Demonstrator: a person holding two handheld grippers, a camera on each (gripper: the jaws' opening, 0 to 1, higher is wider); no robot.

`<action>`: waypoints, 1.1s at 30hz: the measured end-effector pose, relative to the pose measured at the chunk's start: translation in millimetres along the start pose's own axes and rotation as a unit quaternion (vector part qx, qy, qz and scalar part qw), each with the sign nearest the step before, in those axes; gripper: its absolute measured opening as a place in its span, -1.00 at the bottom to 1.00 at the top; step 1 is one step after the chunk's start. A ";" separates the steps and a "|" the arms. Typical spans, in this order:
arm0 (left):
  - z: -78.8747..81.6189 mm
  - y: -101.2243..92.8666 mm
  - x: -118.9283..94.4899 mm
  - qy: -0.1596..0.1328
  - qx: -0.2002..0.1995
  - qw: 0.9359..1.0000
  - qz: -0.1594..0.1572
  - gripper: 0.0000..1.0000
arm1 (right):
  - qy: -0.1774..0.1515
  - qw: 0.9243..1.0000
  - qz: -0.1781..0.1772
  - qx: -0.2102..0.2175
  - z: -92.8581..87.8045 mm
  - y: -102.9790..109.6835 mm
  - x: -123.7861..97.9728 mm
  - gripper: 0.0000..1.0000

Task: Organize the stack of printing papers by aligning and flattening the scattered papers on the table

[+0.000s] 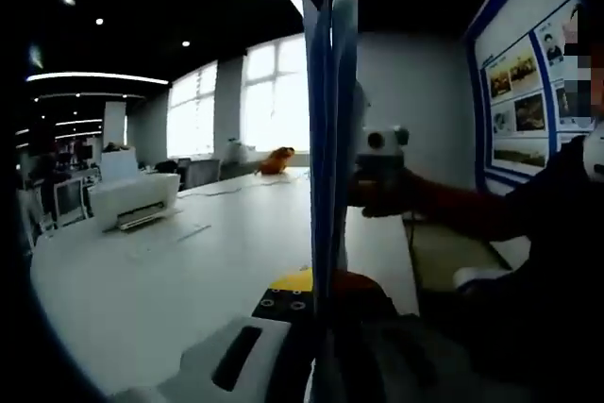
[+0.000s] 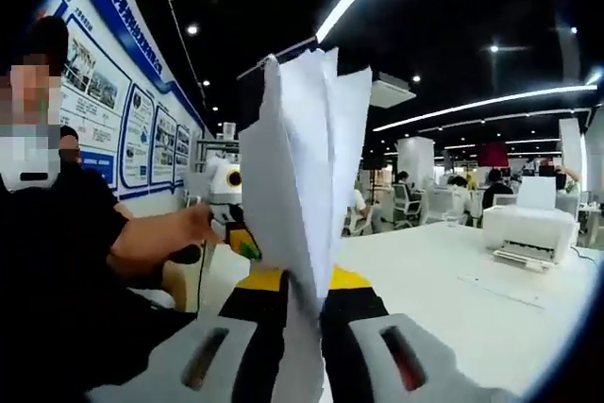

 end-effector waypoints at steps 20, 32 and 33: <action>5.1 -13.2 7.8 -0.017 0.009 0.999 -0.033 -0.89 | -0.008 1.000 0.023 -0.011 4.2 15.3 -0.7 -1.00; 10.3 -10.9 16.0 -0.046 -0.170 0.983 -0.058 -0.89 | 0.003 0.986 0.012 0.169 9.3 15.4 -12.0 -1.00; 7.1 -10.9 17.6 -0.044 -0.183 0.980 -0.058 -0.89 | 0.008 0.983 0.005 0.183 6.1 14.7 -12.1 -1.00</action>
Point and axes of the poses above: the point that each gripper's makers call its tool centre point, and the gripper's own axes: x roughly forward along the fingers, y roughly to its left, z roughly out of its top, the point moved 9 cm from there along -x, roughly backward along the fingers, and after that the axes turned 7 degrees about x, right-handed, at the moved point
